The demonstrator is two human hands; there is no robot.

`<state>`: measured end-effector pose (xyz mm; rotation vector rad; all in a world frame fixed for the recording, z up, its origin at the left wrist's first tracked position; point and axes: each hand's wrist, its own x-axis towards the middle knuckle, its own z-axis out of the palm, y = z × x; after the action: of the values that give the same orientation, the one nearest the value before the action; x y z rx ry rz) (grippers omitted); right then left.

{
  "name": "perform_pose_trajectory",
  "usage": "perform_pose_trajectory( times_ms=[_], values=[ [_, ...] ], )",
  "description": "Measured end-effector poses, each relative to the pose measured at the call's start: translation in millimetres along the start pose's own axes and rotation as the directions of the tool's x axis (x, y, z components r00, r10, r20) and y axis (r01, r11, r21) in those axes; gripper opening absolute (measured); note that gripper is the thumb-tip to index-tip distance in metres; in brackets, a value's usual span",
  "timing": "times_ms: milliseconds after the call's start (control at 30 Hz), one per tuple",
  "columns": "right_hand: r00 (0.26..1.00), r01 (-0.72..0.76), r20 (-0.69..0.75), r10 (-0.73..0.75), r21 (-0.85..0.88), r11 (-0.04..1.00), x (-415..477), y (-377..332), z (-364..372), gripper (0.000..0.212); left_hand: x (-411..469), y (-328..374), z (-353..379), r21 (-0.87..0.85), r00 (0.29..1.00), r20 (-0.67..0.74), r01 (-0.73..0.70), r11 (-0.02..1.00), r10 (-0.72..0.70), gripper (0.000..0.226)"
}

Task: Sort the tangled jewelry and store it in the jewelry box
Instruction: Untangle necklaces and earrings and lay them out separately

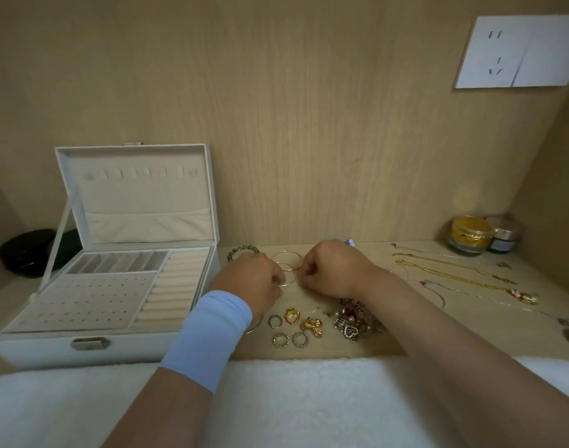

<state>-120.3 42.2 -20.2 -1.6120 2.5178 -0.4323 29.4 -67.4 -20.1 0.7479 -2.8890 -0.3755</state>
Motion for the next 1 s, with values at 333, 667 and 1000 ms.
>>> perform_pose_trajectory(
  times_ms=[333, 667, 1000],
  values=[
    [0.987, 0.085, 0.137, -0.083, -0.009, 0.996, -36.9, -2.7, -19.7, 0.013, -8.9, 10.0, 0.8, -0.142, 0.991, -0.048, -0.131, 0.981, 0.125, 0.011],
    [0.991, 0.044, 0.131, -0.017, -0.208, 0.977, -52.8, 17.8, -25.6, 0.012, -24.5, 31.1, 13.5, -0.209, 0.974, 0.077, -0.191, 0.959, 0.211, 0.028],
    [0.995, 0.067, 0.076, -0.07, 0.038, 0.997, -79.0, 35.9, -30.5, 0.016, -4.7, 43.9, 19.2, -0.199, 0.98, 0.077, -0.164, 0.966, 0.182, 0.01]
  ],
)
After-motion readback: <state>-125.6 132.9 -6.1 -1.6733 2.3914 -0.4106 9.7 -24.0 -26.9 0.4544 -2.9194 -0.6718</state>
